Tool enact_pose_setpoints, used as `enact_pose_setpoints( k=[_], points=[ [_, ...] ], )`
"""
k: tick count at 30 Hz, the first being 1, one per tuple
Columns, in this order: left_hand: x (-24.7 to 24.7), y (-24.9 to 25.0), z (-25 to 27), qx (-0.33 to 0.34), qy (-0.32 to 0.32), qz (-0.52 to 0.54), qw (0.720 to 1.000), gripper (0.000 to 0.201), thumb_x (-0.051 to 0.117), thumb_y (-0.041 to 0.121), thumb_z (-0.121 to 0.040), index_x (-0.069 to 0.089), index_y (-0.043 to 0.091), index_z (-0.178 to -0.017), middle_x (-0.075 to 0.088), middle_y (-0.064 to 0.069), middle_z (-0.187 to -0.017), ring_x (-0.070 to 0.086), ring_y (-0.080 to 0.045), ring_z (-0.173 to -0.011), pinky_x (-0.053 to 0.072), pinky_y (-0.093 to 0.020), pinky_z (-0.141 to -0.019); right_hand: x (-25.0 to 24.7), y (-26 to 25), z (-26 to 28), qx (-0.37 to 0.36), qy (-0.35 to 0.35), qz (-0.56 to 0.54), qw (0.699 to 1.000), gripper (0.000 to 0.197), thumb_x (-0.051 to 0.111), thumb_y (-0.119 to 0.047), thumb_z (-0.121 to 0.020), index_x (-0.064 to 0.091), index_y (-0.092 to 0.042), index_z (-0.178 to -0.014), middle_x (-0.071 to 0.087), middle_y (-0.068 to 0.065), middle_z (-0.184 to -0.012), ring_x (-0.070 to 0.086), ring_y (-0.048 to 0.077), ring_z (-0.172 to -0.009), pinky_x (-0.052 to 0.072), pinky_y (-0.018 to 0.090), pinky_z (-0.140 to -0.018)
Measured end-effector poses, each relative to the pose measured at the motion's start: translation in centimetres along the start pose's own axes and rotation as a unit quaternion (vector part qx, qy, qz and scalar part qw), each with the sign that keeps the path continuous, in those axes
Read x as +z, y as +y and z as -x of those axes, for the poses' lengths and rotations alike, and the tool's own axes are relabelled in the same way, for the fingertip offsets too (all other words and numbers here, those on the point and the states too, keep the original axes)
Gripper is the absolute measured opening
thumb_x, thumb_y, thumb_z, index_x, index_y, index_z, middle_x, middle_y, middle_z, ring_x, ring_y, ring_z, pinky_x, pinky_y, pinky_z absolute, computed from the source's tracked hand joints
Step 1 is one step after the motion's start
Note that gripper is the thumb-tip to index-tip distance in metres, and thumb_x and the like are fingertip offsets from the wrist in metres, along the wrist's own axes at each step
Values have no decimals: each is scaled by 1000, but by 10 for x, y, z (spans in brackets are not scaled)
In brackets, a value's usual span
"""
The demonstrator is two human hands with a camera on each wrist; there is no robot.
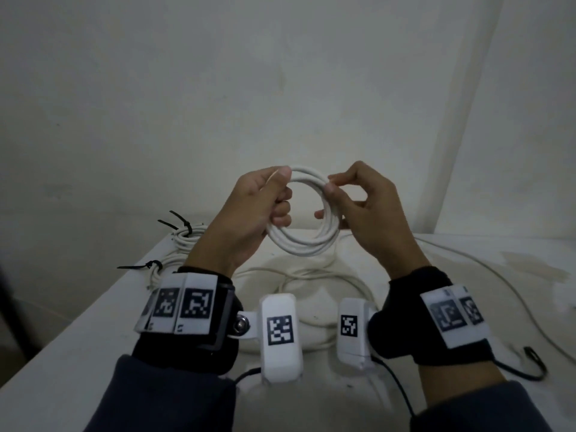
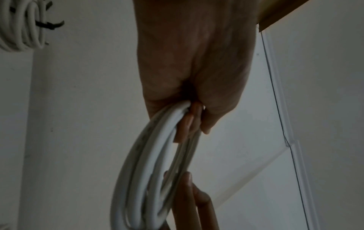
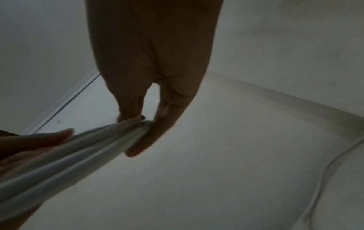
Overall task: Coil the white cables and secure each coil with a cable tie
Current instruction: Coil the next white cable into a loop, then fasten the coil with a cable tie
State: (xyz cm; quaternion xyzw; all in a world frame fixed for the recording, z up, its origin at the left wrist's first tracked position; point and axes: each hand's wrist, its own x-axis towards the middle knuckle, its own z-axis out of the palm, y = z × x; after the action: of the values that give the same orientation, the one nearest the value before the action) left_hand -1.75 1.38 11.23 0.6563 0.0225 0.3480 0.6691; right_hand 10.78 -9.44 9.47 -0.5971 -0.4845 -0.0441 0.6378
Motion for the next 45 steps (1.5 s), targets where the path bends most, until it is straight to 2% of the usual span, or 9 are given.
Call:
enact_pose_setpoints(
  k=[3,8,12,18,28,32,37,40,45],
  points=[
    [-3,1,1,-14,-18,-25,999,25,38,15,-101,46,13,-78,25,3,-62,23,-3,-44,22,-15,-42,-11,1,1,-5,-21,30,999,19,79,-13,-77,60,-12,-76,71,5,-81,71,17,-60,57,33,-55],
    [2,-5,0,-68,-6,-18,998,16,43,15,-100,51,7,-111,30,1,-63,26,-3,-40,27,-13,-39,-13,6,-1,-30,-5,131,991,27,79,-18,-78,57,-21,-63,69,0,-75,69,20,-55,58,41,-55],
    [3,-10,-2,-76,10,2,997,13,44,14,-99,47,6,-109,30,2,-60,25,-3,-39,26,-13,-37,-8,9,-1,-20,-2,137,990,31,74,-16,-82,50,-19,-64,68,4,-73,68,21,-56,56,36,-54],
    [2,-23,-6,-149,8,160,976,11,40,14,-100,47,7,-104,31,3,-55,25,-2,-35,25,-11,-34,-10,1,5,91,-46,-22,995,25,64,-5,-90,42,-6,-78,72,20,-74,65,26,-49,47,28,-41],
    [2,-96,21,-256,11,-58,965,20,49,13,-98,64,-1,-98,65,-10,-78,62,-5,-53,38,-15,-37,-10,45,72,381,-13,-106,918,33,72,4,-80,46,-7,-63,66,24,-62,65,26,-45,48,28,-44],
    [9,-102,29,-269,16,-49,962,23,47,15,-99,62,2,-88,54,-4,-57,39,-4,-33,34,-14,-33,-14,45,82,393,1,-91,915,33,75,4,-77,47,-6,-61,63,28,-70,65,30,-49,54,36,-52],
    [10,-114,40,-310,52,51,948,24,43,12,-101,52,4,-80,39,-5,-55,27,-3,-30,24,-11,-30,-11,52,84,395,-25,31,918,36,83,-7,-71,51,-10,-56,57,13,-57,58,26,-56,48,29,-51],
    [10,-117,39,-308,48,77,947,19,40,12,-102,50,5,-86,35,-3,-55,24,-2,-31,23,-10,-30,-19,47,77,393,-62,102,912,28,82,-17,-74,60,-10,-58,62,10,-60,61,24,-55,57,34,-58],
    [9,-120,39,-294,38,74,952,25,39,12,-102,41,11,-77,32,-2,-55,23,-2,-31,22,-13,-35,-86,36,62,391,-90,297,866,11,77,-9,-76,67,-13,-74,64,7,-69,63,25,-72,56,34,-72]
  ],
)
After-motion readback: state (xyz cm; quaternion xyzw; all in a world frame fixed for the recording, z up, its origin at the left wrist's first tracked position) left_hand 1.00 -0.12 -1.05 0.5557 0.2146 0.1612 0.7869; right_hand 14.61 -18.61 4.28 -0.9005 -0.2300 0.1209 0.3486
